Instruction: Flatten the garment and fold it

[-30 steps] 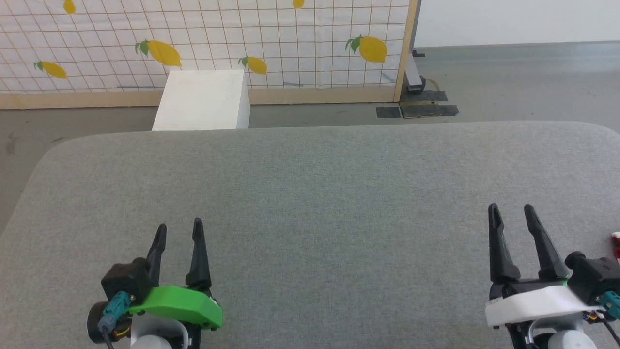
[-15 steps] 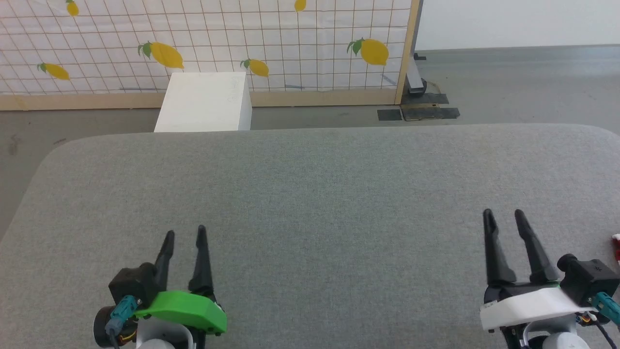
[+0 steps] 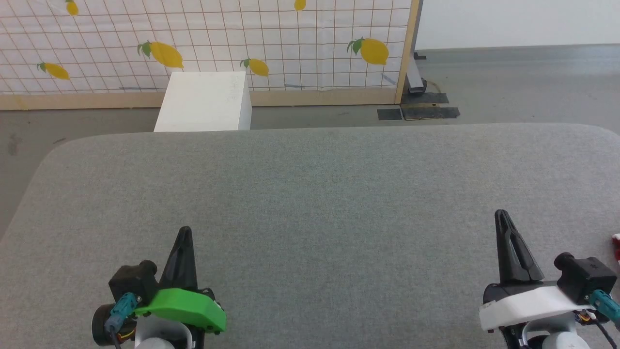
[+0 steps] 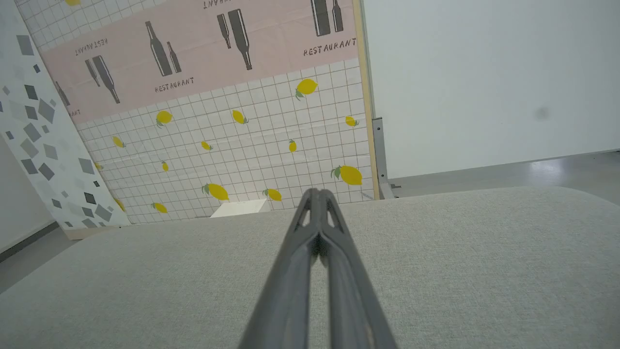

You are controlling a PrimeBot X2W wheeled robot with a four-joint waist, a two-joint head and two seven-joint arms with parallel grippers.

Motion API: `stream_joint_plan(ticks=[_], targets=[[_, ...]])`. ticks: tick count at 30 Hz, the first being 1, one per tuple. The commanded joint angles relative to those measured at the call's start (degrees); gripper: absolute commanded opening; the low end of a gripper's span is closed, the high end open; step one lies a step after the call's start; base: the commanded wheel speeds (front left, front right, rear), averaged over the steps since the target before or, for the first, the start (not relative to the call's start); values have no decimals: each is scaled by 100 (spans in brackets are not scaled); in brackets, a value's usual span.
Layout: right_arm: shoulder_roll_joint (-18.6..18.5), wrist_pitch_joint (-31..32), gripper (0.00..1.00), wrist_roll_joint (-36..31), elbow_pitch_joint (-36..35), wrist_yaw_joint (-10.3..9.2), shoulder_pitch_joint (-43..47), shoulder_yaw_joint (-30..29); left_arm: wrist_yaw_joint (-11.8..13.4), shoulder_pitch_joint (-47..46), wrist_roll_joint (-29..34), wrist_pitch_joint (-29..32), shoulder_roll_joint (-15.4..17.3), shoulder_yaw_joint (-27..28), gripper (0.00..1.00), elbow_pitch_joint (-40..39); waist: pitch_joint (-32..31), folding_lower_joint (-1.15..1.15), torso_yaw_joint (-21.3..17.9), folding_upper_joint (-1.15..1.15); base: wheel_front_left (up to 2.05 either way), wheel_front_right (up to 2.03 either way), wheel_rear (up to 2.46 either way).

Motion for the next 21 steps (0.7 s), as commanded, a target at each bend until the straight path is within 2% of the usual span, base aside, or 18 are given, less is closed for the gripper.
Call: stream_joint_plan(ticks=[1, 21], targets=[[0, 38, 0, -62, -38, -1, -3, 12, -48, 22, 134, 48, -39, 46, 0, -44, 2, 0, 0, 0, 0, 0, 0], [0, 267, 0, -299, -132, -2, -6, 37, -128, 54, 500, 279, -129, 204, 0, -187, 20, 0, -4, 0, 0, 0, 0]])
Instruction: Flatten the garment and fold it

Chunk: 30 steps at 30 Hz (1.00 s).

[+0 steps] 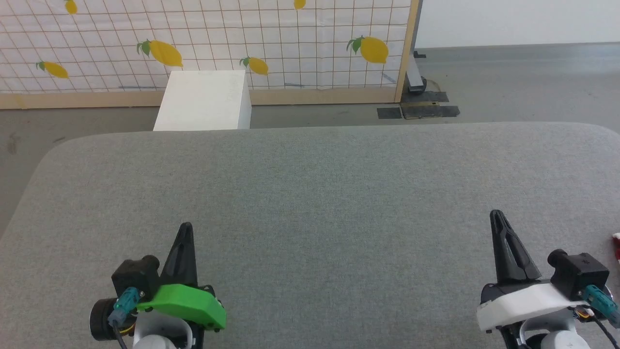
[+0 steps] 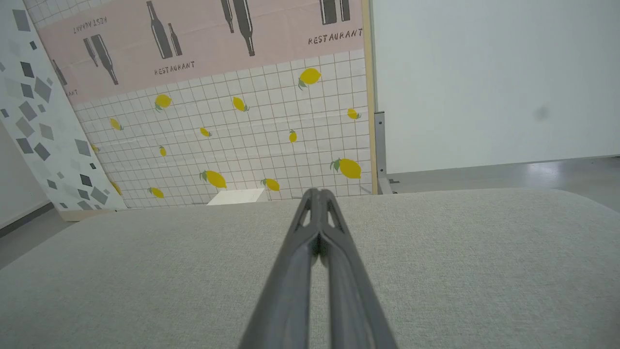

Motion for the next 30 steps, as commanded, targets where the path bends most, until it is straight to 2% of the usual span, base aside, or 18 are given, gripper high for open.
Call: stream_joint_plan(ticks=[1, 30], targets=[[0, 39, 0, -72, -45, -2, -6, 17, -33, 55, 135, 39, -30, 44, 0, -33, 1, 0, 0, 0, 0, 0, 0], [0, 374, 0, -418, -182, -4, -12, 54, -150, 101, 670, 376, -161, 274, 0, -241, 28, 0, -6, 0, 0, 0, 0]])
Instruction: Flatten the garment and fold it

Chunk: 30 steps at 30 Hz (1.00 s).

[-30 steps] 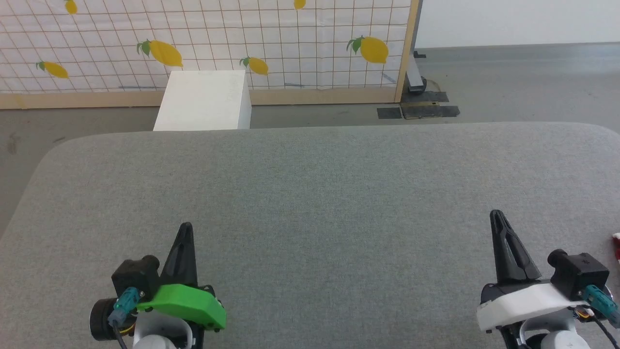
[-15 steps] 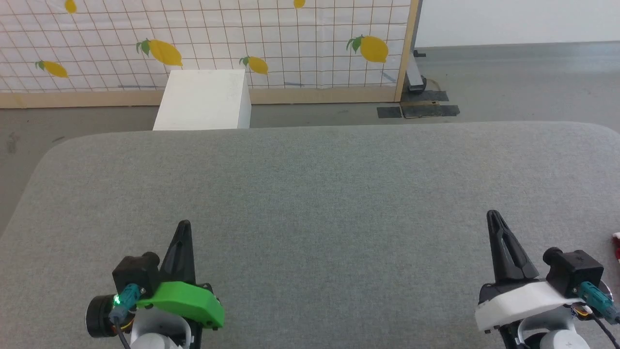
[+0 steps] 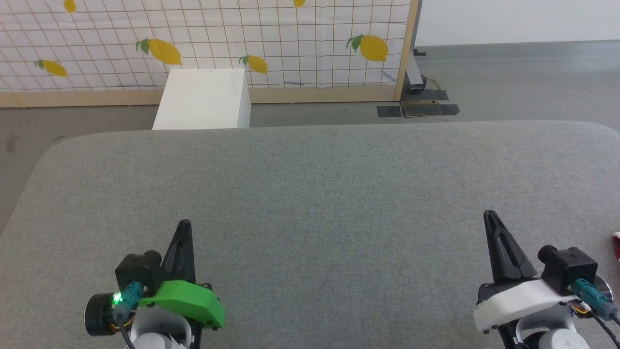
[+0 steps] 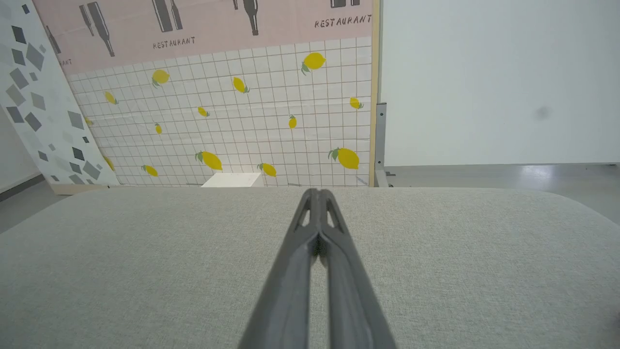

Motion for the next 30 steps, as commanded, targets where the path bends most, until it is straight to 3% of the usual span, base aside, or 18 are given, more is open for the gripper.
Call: stream_joint_plan(ticks=[1, 30], targets=[[0, 35, 0, -64, -49, -5, -11, 12, -48, 78, 93, 37, -27, 41, 0, -47, 1, 0, 0, 0, 0, 0, 0], [0, 370, 0, -410, -185, -7, -17, 49, -165, 124, 627, 373, -158, 271, 0, -255, 28, 0, -6, 0, 0, 0, 0]])
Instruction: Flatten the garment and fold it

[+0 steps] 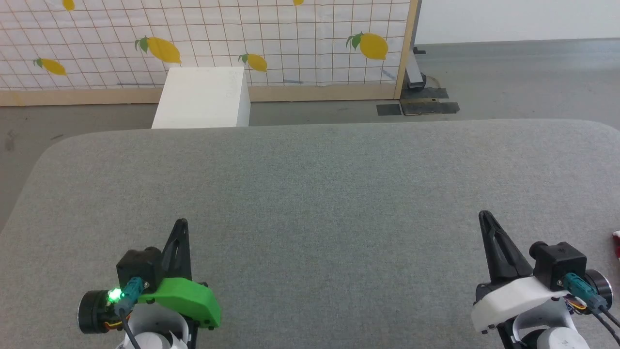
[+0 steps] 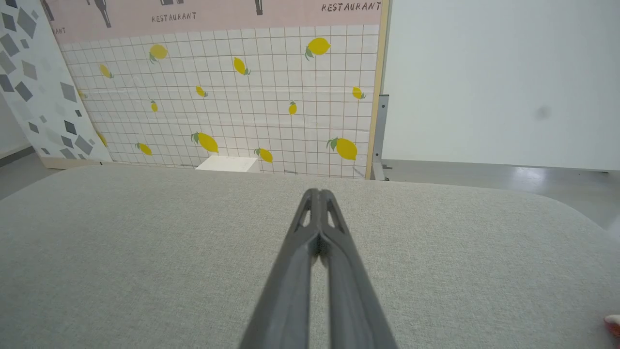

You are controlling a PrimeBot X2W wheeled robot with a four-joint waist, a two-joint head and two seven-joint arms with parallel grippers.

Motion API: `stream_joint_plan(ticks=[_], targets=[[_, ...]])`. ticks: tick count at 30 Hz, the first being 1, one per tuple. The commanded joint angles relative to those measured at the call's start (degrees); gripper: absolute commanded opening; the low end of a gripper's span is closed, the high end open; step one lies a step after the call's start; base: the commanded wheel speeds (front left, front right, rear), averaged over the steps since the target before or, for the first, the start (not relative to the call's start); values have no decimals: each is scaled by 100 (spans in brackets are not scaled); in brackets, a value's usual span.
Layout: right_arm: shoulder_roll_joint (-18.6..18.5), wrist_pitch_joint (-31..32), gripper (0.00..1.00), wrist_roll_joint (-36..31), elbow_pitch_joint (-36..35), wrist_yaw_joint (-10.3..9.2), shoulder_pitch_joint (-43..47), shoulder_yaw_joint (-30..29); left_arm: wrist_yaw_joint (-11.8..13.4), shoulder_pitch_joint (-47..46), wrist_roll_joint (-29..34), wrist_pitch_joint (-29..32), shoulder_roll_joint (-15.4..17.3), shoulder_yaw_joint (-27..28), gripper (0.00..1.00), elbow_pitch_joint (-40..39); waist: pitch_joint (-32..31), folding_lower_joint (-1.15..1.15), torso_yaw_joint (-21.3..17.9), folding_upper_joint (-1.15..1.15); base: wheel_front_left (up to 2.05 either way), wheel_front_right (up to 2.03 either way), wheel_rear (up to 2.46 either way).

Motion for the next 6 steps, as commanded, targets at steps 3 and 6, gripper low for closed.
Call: stream_joint_plan(ticks=[3, 6], targets=[[0, 58, 0, -101, -53, -6, -17, 14, -40, 83, 174, 56, -59, 48, 0, -65, 3, 0, -1, 0, 0, 0, 0], [0, 91, 0, -135, -66, -6, -18, 18, -52, 88, 227, 90, -72, 71, 0, -86, 6, 0, -1, 0, 0, 0, 0]])
